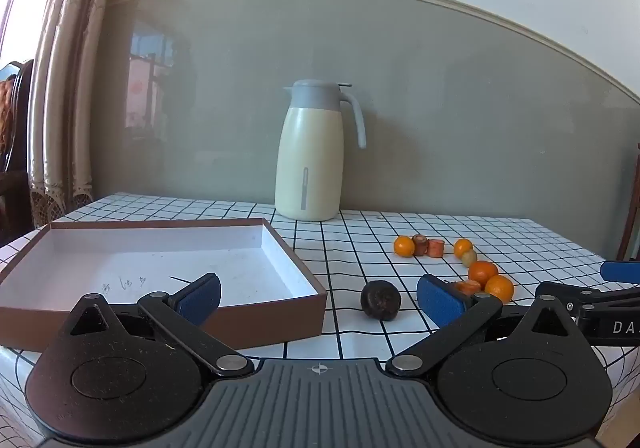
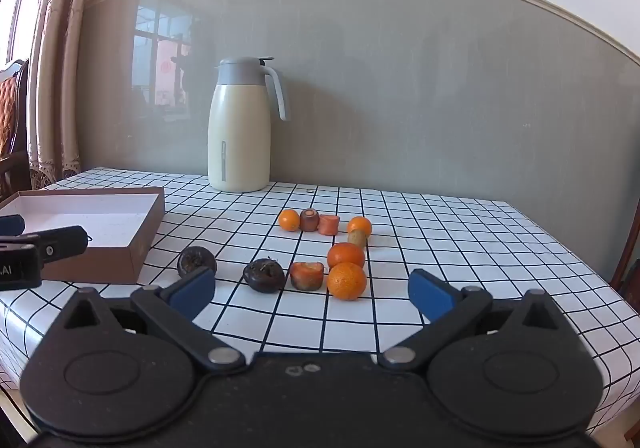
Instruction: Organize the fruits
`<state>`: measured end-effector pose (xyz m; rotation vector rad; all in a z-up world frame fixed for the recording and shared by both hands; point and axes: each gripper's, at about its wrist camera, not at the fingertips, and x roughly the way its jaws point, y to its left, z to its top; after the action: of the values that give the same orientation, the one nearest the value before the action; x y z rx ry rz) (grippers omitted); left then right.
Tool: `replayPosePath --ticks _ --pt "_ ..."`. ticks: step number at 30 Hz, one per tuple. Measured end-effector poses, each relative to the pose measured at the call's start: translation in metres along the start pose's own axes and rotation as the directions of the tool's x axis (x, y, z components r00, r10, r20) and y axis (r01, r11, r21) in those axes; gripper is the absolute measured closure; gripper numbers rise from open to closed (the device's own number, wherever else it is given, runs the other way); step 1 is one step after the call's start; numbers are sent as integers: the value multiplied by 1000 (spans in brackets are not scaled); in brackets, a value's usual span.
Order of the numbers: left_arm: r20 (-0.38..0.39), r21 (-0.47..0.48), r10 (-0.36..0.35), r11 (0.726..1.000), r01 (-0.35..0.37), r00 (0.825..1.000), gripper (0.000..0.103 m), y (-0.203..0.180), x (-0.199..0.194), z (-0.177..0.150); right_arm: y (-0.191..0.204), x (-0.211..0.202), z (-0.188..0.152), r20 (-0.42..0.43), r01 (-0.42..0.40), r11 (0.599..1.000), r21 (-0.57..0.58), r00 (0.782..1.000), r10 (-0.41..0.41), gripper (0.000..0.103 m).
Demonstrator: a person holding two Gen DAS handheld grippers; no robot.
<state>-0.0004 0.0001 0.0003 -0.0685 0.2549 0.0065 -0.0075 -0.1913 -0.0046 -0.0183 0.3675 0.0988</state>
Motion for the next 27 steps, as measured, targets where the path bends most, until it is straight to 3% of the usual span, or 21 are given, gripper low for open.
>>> replayPosePath --ticks 27 --pt "-13 25 11 1000 -11 1000 0 -3 -1 -2 0 0 0 8 0 1000 -2 1000 0 6"
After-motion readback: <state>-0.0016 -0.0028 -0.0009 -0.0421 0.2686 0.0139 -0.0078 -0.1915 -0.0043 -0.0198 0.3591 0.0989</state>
